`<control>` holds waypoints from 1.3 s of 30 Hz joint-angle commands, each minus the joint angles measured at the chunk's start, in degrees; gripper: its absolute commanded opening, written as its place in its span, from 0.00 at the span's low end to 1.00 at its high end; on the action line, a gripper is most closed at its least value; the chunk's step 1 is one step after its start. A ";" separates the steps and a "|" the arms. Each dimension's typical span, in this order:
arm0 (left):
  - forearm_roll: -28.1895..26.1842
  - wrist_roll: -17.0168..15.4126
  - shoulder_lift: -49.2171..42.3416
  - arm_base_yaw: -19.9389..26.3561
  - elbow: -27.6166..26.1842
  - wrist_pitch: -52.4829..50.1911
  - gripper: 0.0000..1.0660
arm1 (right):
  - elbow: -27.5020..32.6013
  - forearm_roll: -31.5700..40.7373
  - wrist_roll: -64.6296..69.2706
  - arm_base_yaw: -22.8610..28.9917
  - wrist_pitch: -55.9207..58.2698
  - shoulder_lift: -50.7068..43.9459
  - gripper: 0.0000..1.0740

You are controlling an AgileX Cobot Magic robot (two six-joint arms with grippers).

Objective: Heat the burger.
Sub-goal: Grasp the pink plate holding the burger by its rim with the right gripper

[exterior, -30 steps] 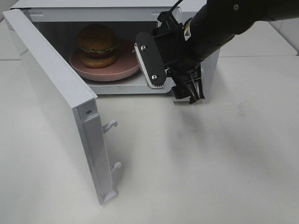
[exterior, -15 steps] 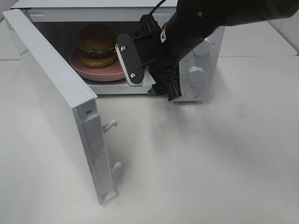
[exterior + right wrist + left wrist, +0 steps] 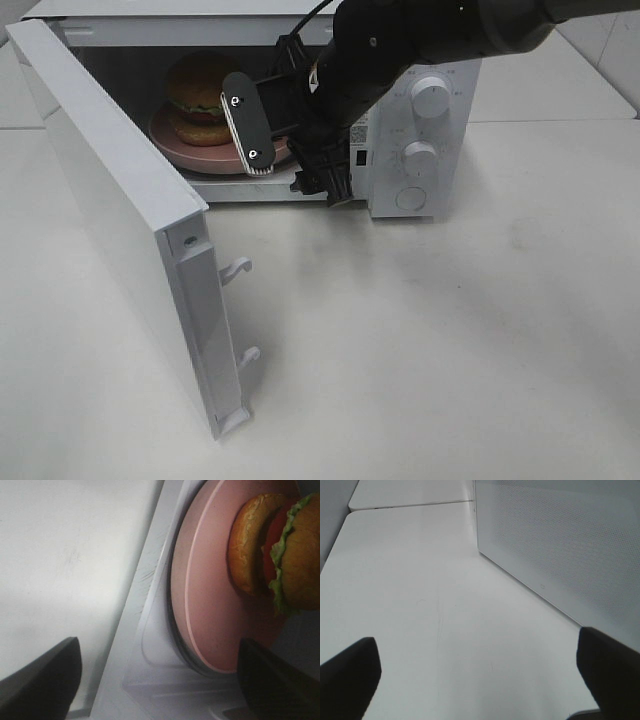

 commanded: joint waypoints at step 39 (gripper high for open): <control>0.11 -0.29 -1.03 0.00 0.11 -0.74 0.94 | -22.35 0.00 6.42 0.06 2.81 19.65 0.71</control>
